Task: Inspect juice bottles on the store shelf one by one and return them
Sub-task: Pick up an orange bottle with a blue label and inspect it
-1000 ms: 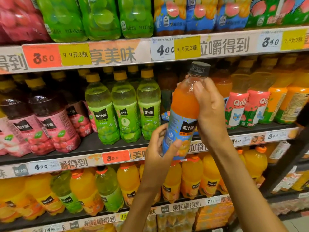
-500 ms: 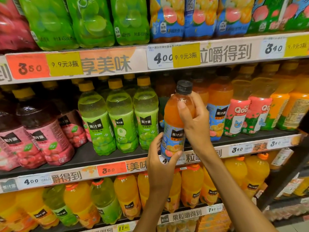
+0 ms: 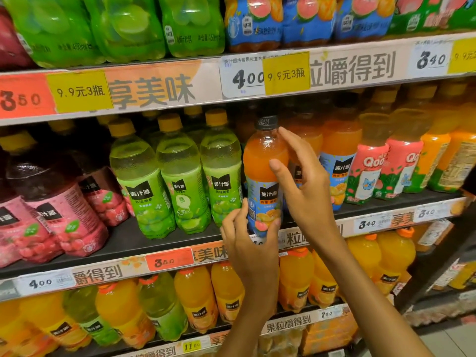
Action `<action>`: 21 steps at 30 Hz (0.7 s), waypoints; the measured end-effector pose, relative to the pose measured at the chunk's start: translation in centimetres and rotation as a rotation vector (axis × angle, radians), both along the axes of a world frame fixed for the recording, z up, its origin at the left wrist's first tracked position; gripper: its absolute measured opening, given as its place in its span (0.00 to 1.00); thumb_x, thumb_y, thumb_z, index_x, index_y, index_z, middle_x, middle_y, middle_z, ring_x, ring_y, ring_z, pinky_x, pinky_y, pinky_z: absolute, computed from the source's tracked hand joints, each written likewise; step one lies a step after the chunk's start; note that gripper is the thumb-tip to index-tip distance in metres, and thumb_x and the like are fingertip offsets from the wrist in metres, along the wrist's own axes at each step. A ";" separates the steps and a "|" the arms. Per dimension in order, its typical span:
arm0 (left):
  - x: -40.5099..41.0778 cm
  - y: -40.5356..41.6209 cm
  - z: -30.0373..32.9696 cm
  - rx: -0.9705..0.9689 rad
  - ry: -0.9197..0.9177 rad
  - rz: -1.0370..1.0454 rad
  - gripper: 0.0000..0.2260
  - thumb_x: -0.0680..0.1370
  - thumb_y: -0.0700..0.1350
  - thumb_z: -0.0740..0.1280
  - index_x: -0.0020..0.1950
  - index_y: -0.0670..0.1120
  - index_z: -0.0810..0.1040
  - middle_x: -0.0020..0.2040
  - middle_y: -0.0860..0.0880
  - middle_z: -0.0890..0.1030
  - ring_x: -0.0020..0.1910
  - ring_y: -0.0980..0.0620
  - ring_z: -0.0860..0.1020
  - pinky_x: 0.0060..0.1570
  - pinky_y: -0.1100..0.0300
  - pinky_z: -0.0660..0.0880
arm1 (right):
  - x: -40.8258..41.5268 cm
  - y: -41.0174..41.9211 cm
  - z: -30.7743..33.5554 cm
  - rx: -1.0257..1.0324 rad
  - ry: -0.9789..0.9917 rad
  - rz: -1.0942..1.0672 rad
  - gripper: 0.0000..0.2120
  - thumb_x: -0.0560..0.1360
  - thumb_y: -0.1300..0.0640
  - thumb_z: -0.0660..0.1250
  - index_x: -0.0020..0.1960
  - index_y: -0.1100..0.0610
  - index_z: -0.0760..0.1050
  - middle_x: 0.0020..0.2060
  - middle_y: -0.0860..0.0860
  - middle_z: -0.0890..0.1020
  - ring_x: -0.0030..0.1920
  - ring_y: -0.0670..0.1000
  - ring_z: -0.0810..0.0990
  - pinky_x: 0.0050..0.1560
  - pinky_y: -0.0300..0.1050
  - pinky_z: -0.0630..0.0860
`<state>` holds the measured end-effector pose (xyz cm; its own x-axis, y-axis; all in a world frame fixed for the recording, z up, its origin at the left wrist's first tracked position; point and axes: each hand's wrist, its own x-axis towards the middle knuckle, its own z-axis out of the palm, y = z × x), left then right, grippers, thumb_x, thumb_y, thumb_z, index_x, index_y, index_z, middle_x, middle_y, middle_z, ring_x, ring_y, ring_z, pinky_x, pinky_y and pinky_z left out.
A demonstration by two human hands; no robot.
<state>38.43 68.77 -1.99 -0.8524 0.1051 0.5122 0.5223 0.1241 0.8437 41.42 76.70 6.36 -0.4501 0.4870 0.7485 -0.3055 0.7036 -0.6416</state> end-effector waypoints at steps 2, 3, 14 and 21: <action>-0.1 0.3 0.0 0.004 0.004 0.028 0.28 0.67 0.45 0.78 0.65 0.44 0.75 0.55 0.47 0.74 0.55 0.47 0.74 0.49 0.47 0.76 | 0.4 0.2 -0.1 -0.004 -0.012 -0.007 0.22 0.78 0.59 0.65 0.70 0.60 0.67 0.66 0.51 0.72 0.68 0.45 0.69 0.66 0.36 0.68; -0.1 0.5 0.1 0.009 0.009 0.043 0.28 0.67 0.46 0.78 0.65 0.44 0.74 0.55 0.46 0.75 0.53 0.46 0.75 0.47 0.48 0.76 | 0.4 0.2 -0.1 0.002 -0.019 -0.017 0.22 0.78 0.60 0.66 0.70 0.61 0.68 0.65 0.51 0.72 0.67 0.44 0.70 0.65 0.34 0.67; -0.2 2.0 0.2 -0.099 0.148 0.069 0.26 0.70 0.43 0.75 0.66 0.39 0.73 0.53 0.42 0.75 0.42 0.47 0.80 0.29 0.62 0.75 | -0.7 0.2 0.3 0.214 -0.110 -0.341 0.21 0.75 0.56 0.70 0.65 0.63 0.75 0.62 0.58 0.79 0.59 0.60 0.77 0.52 0.39 0.68; 0.1 1.7 0.1 -0.154 0.160 0.030 0.24 0.73 0.34 0.70 0.69 0.38 0.70 0.59 0.40 0.75 0.43 0.44 0.81 0.29 0.51 0.78 | -1.3 -0.1 0.5 0.240 -0.176 -0.418 0.20 0.77 0.54 0.68 0.66 0.62 0.75 0.64 0.57 0.78 0.60 0.60 0.79 0.49 0.52 0.77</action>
